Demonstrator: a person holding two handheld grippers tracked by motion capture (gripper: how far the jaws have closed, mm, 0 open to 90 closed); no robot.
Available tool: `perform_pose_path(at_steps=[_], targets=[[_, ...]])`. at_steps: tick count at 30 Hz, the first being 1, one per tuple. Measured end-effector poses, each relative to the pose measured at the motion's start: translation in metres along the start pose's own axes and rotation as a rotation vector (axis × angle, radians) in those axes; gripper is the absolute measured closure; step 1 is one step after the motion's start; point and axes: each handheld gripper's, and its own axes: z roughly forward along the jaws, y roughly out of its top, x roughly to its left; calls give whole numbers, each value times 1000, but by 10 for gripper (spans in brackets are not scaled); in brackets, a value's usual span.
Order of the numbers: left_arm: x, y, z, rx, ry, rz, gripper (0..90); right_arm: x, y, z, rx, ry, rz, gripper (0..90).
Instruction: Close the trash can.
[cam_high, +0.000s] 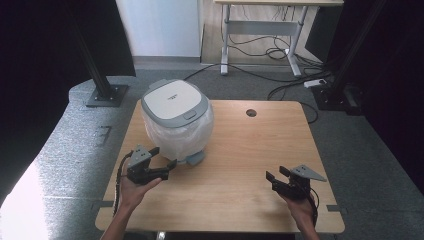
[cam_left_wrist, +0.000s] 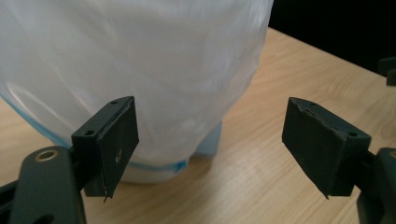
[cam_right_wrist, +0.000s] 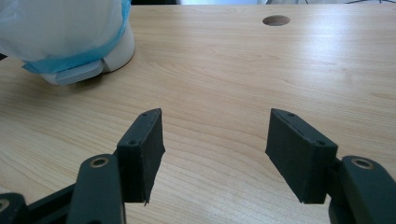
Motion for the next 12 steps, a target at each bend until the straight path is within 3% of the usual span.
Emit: perform_pose_path(at_steps=[5,12], targets=[[2,-9,6,27,3,-11,181,-1,0,0,-2,-3,1,360],[6,-11,7,28,0,-28,170,-2,0,-1,-3,-9,5,357]])
